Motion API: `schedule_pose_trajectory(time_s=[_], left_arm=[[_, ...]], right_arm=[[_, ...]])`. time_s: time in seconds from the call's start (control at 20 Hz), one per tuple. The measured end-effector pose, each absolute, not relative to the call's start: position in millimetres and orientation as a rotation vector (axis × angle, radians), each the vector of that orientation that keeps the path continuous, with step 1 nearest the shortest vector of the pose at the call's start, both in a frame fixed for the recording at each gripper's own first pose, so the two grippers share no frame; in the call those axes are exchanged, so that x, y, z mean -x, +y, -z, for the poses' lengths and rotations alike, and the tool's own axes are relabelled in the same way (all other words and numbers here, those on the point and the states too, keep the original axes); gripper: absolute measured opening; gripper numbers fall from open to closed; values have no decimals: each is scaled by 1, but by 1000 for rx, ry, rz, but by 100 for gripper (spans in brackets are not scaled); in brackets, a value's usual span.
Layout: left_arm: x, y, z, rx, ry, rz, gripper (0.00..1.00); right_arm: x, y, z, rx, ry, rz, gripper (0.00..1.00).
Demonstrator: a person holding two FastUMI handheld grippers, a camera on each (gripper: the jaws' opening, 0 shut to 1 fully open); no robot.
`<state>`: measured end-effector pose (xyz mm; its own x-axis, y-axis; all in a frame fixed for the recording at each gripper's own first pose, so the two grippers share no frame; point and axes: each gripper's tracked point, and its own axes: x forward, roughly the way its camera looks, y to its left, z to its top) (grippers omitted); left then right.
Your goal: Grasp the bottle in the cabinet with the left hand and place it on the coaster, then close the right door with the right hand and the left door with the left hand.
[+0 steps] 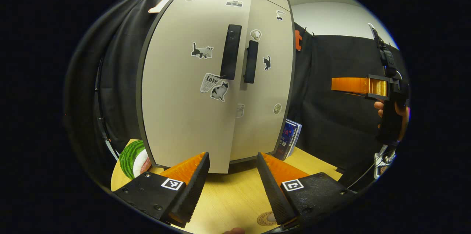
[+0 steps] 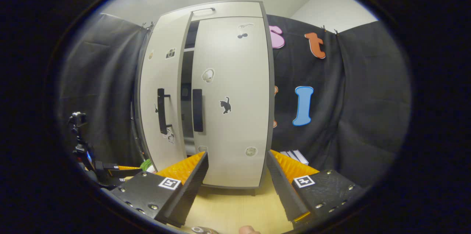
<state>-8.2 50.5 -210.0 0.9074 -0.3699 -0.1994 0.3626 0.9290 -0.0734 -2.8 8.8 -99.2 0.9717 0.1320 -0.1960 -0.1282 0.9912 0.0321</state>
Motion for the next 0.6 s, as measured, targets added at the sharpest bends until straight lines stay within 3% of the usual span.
schedule_pose_trajectory(time_s=[0.6], left_arm=[[10,56,209,25,224,351,82]], right_arm=[[5,6,102,-24,198,-129,96]])
